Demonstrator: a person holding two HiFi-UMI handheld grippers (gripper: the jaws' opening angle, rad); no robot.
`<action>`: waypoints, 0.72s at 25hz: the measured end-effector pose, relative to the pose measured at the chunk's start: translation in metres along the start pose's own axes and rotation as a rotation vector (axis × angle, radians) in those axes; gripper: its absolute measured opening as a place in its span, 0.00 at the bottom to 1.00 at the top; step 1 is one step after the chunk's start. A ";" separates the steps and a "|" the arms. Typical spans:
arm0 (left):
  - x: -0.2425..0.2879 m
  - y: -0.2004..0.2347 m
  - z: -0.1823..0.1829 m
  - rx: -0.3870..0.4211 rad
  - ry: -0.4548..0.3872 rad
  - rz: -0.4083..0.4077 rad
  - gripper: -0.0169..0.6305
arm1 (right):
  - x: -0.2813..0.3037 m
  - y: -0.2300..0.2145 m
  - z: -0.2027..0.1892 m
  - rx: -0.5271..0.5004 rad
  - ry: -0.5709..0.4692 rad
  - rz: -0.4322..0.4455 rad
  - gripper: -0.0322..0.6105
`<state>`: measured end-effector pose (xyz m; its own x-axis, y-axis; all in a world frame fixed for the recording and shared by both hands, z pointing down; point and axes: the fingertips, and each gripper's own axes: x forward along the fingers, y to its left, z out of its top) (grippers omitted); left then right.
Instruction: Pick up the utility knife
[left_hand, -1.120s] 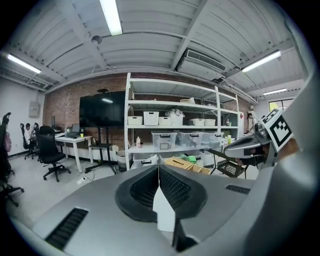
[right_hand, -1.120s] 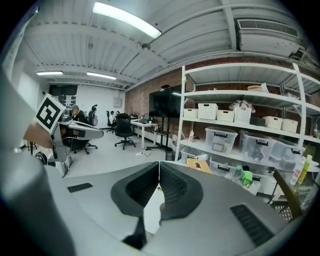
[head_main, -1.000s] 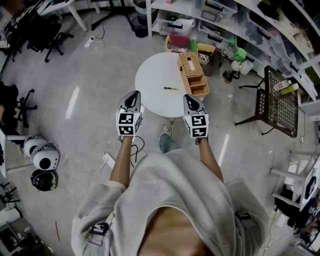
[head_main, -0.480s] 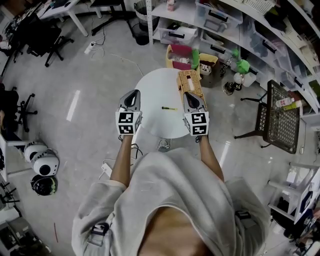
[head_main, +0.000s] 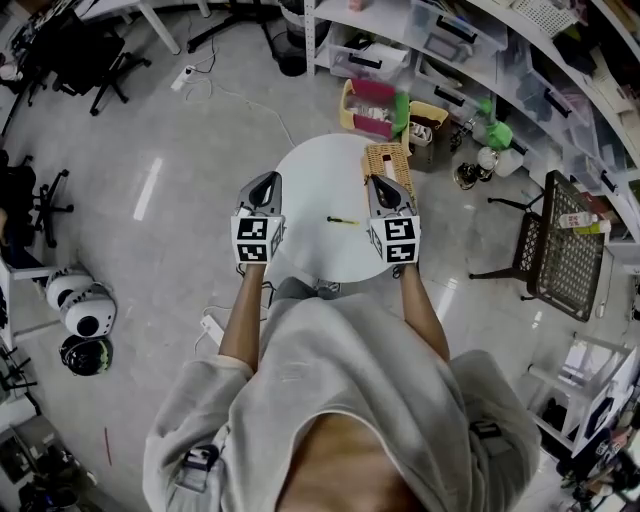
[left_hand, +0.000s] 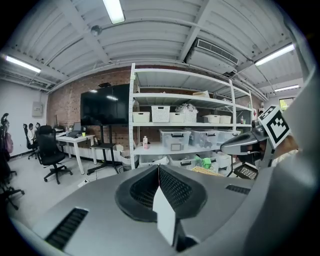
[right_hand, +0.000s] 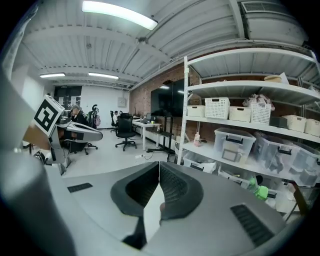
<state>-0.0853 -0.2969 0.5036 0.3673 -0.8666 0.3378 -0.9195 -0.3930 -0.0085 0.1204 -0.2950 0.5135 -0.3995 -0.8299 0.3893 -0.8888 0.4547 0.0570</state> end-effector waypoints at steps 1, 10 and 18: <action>0.000 0.001 -0.002 -0.001 0.009 -0.001 0.06 | 0.002 0.001 -0.002 0.001 0.008 0.005 0.10; -0.004 0.011 -0.042 -0.029 0.095 -0.044 0.06 | 0.012 0.025 -0.035 0.032 0.105 0.007 0.10; 0.003 0.007 -0.065 -0.038 0.142 -0.107 0.06 | 0.013 0.040 -0.077 0.064 0.204 -0.001 0.10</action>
<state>-0.0995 -0.2827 0.5658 0.4426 -0.7673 0.4641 -0.8817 -0.4666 0.0697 0.0968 -0.2625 0.5918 -0.3504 -0.7449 0.5678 -0.9043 0.4269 0.0021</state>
